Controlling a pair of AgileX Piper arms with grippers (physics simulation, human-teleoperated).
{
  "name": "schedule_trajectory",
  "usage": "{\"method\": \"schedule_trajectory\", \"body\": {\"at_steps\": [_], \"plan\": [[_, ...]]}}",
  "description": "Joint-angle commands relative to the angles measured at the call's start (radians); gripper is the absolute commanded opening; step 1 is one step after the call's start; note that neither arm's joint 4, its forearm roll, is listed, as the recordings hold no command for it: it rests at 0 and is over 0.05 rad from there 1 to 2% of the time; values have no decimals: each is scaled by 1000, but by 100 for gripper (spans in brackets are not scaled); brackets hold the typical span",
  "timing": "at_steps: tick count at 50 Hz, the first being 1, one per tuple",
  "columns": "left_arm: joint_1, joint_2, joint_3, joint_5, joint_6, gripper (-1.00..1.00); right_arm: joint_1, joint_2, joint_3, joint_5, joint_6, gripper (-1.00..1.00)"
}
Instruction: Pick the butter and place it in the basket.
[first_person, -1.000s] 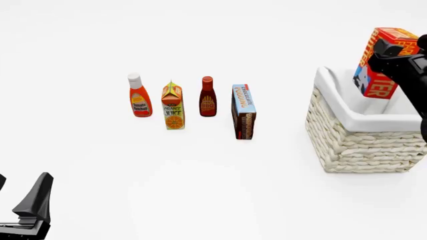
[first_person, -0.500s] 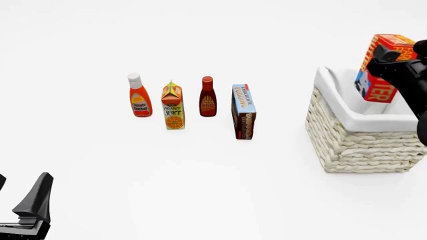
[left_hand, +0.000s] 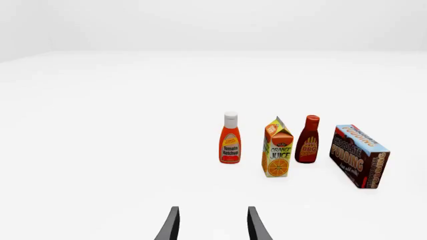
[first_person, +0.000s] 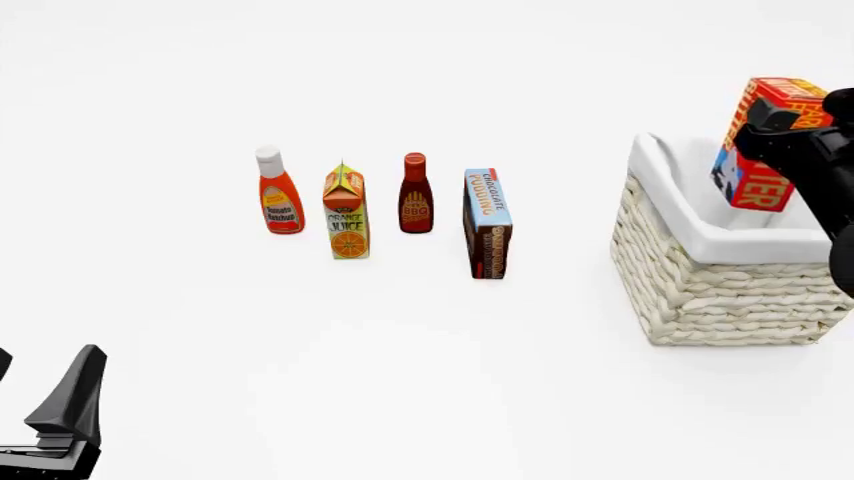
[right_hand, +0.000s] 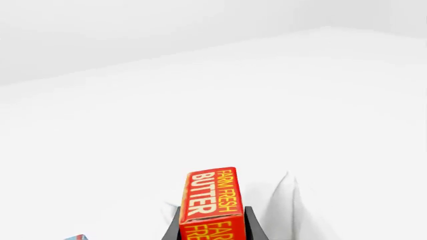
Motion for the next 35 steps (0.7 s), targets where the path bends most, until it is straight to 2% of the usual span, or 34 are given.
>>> {"method": "schedule_trajectory", "body": {"at_steps": [1,35], "plan": [[0,0,0,0,0,100,-5,16,-22,-18,20,-100],[0,0,0,0,0,100,-18,72,-41,-37,4,-100]]}}
